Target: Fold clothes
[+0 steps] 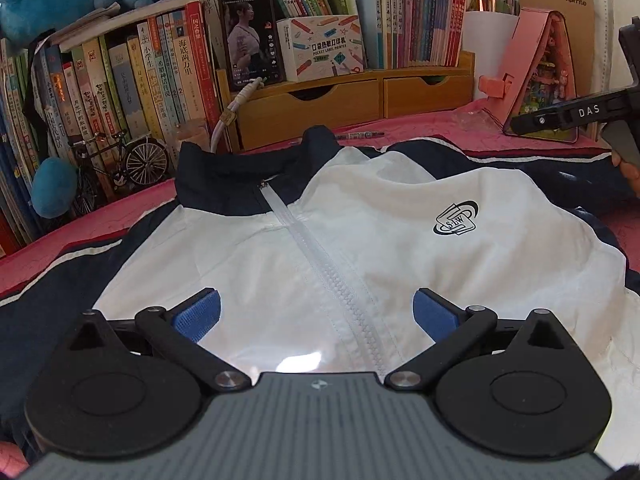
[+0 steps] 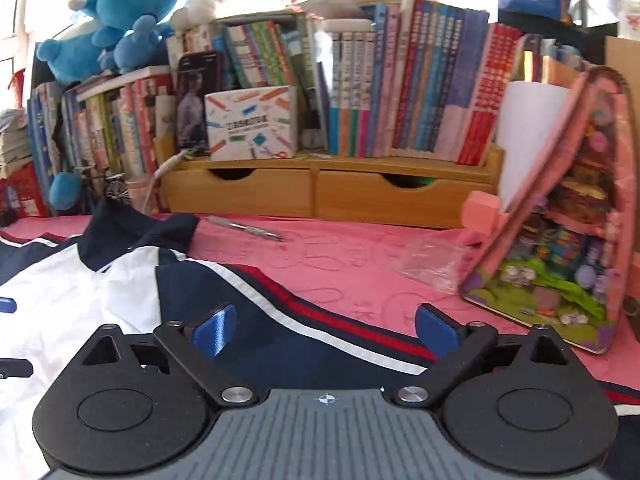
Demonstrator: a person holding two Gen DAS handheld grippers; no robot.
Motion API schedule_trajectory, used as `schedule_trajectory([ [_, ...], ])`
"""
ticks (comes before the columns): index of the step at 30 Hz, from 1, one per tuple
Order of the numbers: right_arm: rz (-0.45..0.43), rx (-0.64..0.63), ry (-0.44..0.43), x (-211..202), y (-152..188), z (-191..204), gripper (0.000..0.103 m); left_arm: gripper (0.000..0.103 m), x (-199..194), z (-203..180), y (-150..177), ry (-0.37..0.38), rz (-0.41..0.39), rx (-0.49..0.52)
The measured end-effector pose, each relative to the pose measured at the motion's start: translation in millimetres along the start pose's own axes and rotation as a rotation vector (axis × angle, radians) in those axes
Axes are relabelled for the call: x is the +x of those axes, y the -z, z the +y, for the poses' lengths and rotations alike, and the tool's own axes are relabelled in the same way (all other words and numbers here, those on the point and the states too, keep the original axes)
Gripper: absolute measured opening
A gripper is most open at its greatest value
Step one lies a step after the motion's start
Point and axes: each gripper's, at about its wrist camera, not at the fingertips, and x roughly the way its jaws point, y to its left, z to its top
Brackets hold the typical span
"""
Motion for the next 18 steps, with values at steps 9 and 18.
schedule_trajectory([
  [9,0.039,-0.193,-0.320,57.0,-34.1,113.6,0.081,0.103,48.8,78.3,-3.8,0.045,0.117,-0.038],
  [18,0.121,-0.242,-0.166,137.5,-47.8,125.8,0.017,0.103,73.5,102.9,-2.2,0.042,0.097,-0.077],
])
